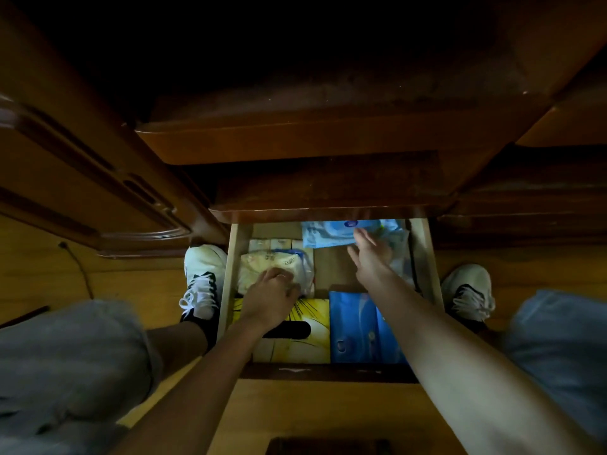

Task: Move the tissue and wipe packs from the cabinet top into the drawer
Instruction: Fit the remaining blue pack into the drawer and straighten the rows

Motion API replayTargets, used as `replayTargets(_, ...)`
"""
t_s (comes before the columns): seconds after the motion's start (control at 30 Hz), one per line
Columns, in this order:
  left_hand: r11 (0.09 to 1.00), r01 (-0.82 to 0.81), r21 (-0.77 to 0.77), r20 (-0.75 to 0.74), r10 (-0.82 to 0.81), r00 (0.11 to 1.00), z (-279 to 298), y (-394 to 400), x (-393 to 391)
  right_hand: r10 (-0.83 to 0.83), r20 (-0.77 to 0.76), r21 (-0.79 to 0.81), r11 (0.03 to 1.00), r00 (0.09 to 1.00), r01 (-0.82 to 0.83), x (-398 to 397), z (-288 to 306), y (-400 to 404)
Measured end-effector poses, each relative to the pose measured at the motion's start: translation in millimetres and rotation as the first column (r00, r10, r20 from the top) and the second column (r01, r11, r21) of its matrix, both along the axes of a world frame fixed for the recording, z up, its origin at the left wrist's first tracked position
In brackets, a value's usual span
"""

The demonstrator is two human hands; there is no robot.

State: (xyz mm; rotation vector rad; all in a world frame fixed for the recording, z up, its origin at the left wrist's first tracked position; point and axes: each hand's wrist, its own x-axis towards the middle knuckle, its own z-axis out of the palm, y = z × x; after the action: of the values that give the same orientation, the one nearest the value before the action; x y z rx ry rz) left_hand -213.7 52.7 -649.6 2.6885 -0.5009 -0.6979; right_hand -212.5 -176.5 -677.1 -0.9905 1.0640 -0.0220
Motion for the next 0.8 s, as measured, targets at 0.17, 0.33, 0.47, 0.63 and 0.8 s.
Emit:
replayTargets(0.17, 0.954, -0.190, -0.232, 0.087, 0.215, 0.973, 11, -6, 2, -0.367, -0.082, 0.053, 0.927, 0.927, 0.371, -22, 16, -14)
replayTargets(0.33, 0.558, -0.665, -0.497, -0.413, 0.522, 0.746, 52, -33, 3, -0.074, 0.002, -0.094, 0.993, 0.997, 0.074, -68, 36, -35)
replayTargets(0.47, 0.740, -0.586, -0.330, -0.782, 0.133, 0.609, 64, -49, -9, 0.319, 0.092, 0.031, 0.946, 0.943, -0.322, -80, 51, -24)
replayTargets(0.63, 0.616, -0.688, -0.385, -0.756, 0.217, 0.617, 44, -43, -33, 0.459, -0.092, -0.242, 0.851, 0.884, -0.467, -59, 54, -20)
replayTargets(0.8, 0.548, -0.721, -0.425, -0.670, 0.345, 0.657, 46, -34, -23, 0.223, -0.615, -0.546, 0.571, 0.756, -0.613, -35, 29, -23)
